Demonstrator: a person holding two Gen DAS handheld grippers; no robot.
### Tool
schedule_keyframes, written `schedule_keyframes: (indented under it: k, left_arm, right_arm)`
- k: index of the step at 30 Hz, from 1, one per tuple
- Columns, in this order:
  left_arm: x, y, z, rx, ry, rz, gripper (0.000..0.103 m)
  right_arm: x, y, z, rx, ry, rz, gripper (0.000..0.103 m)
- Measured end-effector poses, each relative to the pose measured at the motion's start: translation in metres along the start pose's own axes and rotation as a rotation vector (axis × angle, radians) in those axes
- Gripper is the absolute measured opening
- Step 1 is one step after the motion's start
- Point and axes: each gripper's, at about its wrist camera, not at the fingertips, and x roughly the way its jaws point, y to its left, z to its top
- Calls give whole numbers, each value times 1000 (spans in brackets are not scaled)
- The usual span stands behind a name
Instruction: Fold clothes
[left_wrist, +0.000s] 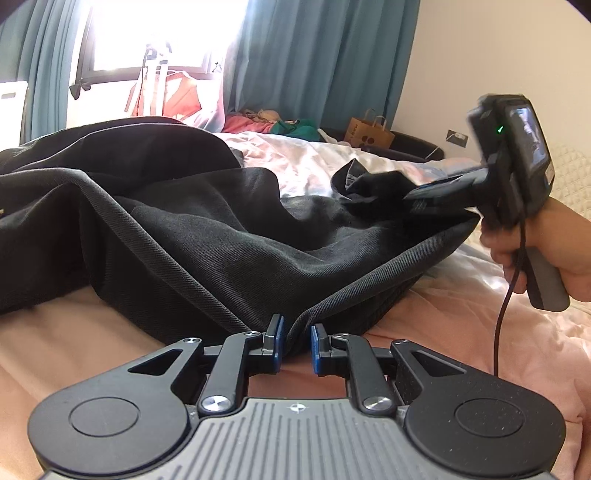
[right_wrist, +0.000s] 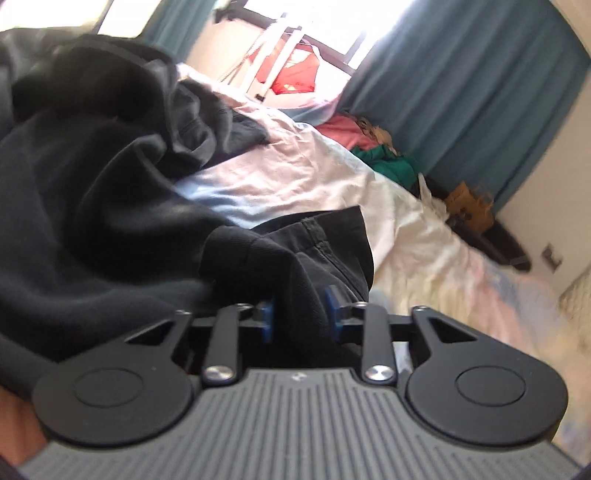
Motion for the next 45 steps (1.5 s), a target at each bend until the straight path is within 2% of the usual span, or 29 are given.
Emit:
schedule_keyframes:
  k: [5, 8, 10, 13, 15, 17, 19, 21, 24, 25, 26, 27, 28, 30, 31, 34, 35, 37, 39, 41, 43, 44, 45]
  left_arm:
    - [0, 1, 1, -7, -7, -9, 15]
    - [0, -1, 2, 7, -23, -20, 17]
    - [-1, -3, 3, 34, -39, -19, 19]
    - [-2, -5, 3, 51, -38, -18, 23]
    - [-3, -6, 4, 59, -29, -20, 30]
    - [-5, -7, 6, 62, -14, -30, 45]
    - [-16, -6, 7, 41, -22, -38, 67]
    - [-30, -2, 7, 8, -34, -51, 79]
    - [-49, 8, 11, -55, -17, -26, 82]
    - [-60, 17, 13, -110, -3, -7, 83]
    - [-69, 32, 13, -199, 7, 7, 85]
    - [-78, 46, 13, -291, 17, 21, 91]
    - [-87, 61, 12, -383, 27, 34, 99]
    - [-102, 103, 1, -649, 25, 21, 103]
    - [-109, 124, -4, -784, 24, 14, 103]
    - [-121, 186, -40, -1231, -44, 15, 103]
    - [-123, 201, -53, -1364, -84, 30, 102]
    - [-125, 226, -72, -1557, -192, 40, 98]
    - [-123, 243, -75, -1648, -270, 54, 97]
    - [-124, 256, -66, -1621, -347, 105, 92]
    - [-126, 264, -59, -1589, -389, 190, 80]
    - [-125, 269, -57, -1586, -396, 207, 76]
    - [-125, 272, -56, -1579, -392, 226, 58]
  right_arm:
    - [-18, -107, -20, 632, -58, -13, 8]
    - [-27, -164, -61, 1004, -60, -38, 7]
    - [-23, -187, -94, 1206, -6, -23, 7]
    - [-5, -198, -138, 1373, 114, 38, 7]
    - [5, -196, -155, 1413, 159, 64, 7]
    - [9, -194, -168, 1475, 161, 95, 8]
    - [10, -193, -173, 1514, 144, 125, 10]
    - [11, -194, -176, 1547, 127, 153, 10]
    - [17, -198, -182, 1614, 121, 211, 12]
    - [19, -198, -184, 1636, 122, 235, 14]
    - [22, -199, -186, 1659, 123, 259, 24]
    - [24, -199, -188, 1674, 122, 276, 31]
    - [26, -199, -188, 1683, 118, 285, 32]
    - [27, -199, -187, 1709, 103, 276, 35]
    - [28, -198, -184, 1710, 95, 271, 35]
    - [35, -196, -176, 1670, 93, 242, 34]
    - [36, -195, -175, 1657, 94, 232, 32]
    - [40, -194, -172, 1631, 97, 212, 24]
    - [43, -192, -169, 1604, 99, 193, 10]
    - [46, -191, -166, 1578, 101, 173, 8]
    - [46, -191, -163, 1558, 97, 152, 7]
    - [45, -191, -161, 1545, 94, 141, 7]
    - [44, -192, -159, 1535, 87, 130, 7]
